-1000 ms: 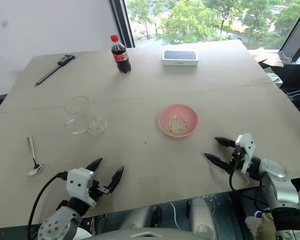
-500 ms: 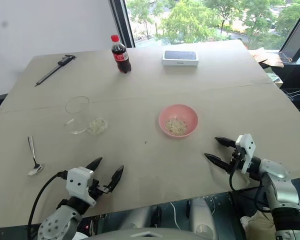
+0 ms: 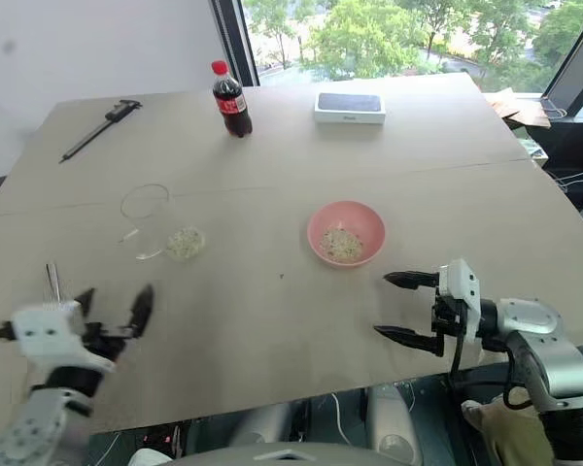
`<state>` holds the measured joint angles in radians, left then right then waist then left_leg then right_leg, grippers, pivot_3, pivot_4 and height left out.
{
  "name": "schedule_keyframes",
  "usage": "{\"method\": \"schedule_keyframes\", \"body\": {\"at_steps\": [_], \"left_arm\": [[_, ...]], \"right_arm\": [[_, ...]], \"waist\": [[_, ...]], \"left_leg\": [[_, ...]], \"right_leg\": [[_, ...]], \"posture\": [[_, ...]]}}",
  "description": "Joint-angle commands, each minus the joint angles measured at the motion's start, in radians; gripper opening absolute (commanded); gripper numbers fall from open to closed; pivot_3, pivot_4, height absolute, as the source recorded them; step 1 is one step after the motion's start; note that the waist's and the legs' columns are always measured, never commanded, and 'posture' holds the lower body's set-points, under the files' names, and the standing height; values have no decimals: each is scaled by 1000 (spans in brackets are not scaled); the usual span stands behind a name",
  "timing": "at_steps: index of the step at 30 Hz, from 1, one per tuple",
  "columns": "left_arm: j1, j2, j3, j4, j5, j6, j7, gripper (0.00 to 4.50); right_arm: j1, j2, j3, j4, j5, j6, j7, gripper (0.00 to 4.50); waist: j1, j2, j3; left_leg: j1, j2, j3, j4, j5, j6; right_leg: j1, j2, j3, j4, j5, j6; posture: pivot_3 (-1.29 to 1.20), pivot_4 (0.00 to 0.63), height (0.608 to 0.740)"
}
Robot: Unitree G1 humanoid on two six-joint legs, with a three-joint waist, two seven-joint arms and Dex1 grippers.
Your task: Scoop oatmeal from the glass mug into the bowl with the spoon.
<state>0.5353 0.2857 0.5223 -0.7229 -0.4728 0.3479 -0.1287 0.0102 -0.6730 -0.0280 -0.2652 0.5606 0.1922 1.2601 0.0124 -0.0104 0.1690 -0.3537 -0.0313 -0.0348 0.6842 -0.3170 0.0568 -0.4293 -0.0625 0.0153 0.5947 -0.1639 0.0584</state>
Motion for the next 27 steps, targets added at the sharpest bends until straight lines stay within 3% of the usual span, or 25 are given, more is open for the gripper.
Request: {"method": "schedule_keyframes", "body": {"at_steps": [1, 6, 13, 27], "left_arm": [[-35, 56, 145, -49, -114, 140, 76, 4394], [-102, 133, 219, 44, -112, 236, 105, 4394], [-231, 159, 265, 168, -140, 385, 182, 4394], [-332, 215, 216, 428, -83, 519, 143, 4394]], "right_arm": [[-45, -18, 19, -97, 54, 54, 7, 4500], [-149, 9, 63, -133, 53, 103, -41, 4500], [-203, 16, 64, -136, 49, 128, -71, 4500], [-253, 13, 46, -120, 42, 129, -103, 4500]], "waist": [[1, -1, 0], [0, -1, 0], [2, -3, 0], [2, -3, 0]], "left_leg": [[-1, 0, 0, 0, 0, 0], [-1, 0, -1, 0, 0, -1], [-3, -2, -2, 0, 2, -7], [-4, -2, -3, 0, 2, -9]], "right_leg": [[-1, 0, 0, 0, 0, 0], [-1, 1, -1, 0, 1, -2], [-2, 0, -2, -1, 4, -3], [-3, 0, -3, -1, 5, -2]], "posture": [[0, 150, 740], [0, 150, 740], [0, 150, 740], [0, 150, 740]]}}
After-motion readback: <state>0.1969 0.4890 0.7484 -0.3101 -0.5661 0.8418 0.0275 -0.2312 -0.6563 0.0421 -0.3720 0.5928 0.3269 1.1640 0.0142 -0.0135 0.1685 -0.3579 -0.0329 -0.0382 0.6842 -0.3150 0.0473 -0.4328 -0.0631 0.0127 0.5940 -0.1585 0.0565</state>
